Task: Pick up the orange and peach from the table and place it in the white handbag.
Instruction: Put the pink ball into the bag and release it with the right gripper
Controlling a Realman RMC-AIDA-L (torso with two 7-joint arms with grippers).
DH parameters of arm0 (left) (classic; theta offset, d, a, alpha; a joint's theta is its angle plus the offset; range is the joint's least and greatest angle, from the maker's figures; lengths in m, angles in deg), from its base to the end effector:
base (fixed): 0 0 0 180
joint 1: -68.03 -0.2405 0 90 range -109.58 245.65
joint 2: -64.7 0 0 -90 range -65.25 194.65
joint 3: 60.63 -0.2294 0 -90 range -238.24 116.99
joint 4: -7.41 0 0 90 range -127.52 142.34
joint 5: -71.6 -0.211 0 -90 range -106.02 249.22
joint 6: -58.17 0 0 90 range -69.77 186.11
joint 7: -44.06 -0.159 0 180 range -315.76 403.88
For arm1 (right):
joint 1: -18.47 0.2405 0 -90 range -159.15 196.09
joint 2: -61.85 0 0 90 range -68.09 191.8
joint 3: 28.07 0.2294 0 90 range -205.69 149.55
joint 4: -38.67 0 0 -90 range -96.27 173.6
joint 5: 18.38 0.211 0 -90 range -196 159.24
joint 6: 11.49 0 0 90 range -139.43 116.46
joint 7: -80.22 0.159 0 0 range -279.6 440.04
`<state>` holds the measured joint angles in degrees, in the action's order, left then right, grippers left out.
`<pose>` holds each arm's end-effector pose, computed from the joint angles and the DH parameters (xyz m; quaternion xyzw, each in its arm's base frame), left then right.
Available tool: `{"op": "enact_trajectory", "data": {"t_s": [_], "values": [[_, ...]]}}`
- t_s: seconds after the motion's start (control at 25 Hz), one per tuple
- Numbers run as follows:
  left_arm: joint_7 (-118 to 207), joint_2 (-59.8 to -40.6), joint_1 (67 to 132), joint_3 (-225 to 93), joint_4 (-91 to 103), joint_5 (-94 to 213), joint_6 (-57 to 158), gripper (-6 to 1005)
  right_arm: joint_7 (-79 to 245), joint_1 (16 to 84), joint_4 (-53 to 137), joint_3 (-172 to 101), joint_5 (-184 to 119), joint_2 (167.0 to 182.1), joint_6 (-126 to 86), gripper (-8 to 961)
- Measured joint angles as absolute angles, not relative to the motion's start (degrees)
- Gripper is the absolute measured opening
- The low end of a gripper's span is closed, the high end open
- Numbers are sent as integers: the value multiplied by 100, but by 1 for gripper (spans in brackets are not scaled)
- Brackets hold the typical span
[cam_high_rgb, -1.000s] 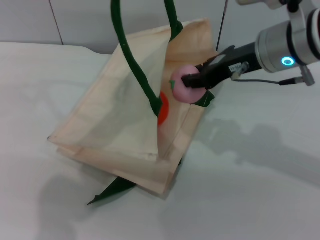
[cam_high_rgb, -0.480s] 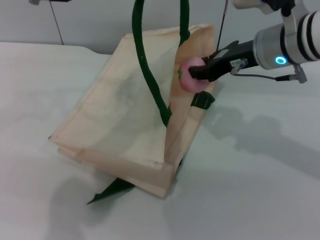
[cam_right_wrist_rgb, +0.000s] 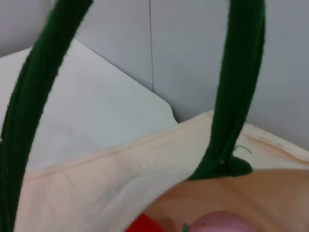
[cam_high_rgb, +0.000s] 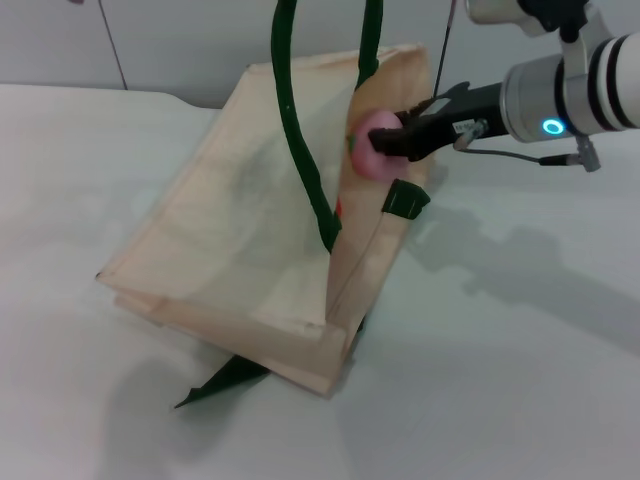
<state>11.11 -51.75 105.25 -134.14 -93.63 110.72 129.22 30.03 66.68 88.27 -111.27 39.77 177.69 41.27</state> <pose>-0.0265 0.3913 0.0994 -0.9087 -0.1366 -0.0888 0.3844 0.1124 0.4290 -0.0442 -0.9448 0.2338 0.0354 0.2268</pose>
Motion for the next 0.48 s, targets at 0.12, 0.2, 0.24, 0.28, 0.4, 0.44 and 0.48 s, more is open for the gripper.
{"op": "enact_trajectory", "data": {"t_s": [0.12, 0.2, 0.24, 0.28, 0.4, 0.44, 0.48], "values": [[1132, -5175, 10506, -13454, -9441, 11071, 12926, 138, 2871, 6695, 8697, -11122, 4117, 17769, 4029, 327], [1153, -5175, 10512, -13478, -9448, 11071, 12928, 139, 2813, 6712, 8620, -11118, 4177, 17769, 3955, 327], [1185, -5175, 10526, -13511, -9451, 11071, 12932, 139, 2780, 6719, 8588, -11118, 4220, 17769, 3924, 327], [1193, -5174, 10530, -13525, -9453, 11071, 12933, 139, 2743, 6725, 8568, -11118, 4261, 17769, 3899, 326], [1203, -5174, 10541, -13552, -9479, 11071, 12936, 139, 2598, 6773, 8438, -11119, 4441, 17769, 3793, 326], [1207, -5174, 10544, -13567, -9501, 11071, 12936, 139, 2545, 6796, 8388, -11119, 4497, 17769, 3768, 325], [1213, -5174, 10547, -13578, -9519, 11071, 12936, 139, 2411, 6865, 8266, -11120, 4615, 17769, 3749, 325]]}}
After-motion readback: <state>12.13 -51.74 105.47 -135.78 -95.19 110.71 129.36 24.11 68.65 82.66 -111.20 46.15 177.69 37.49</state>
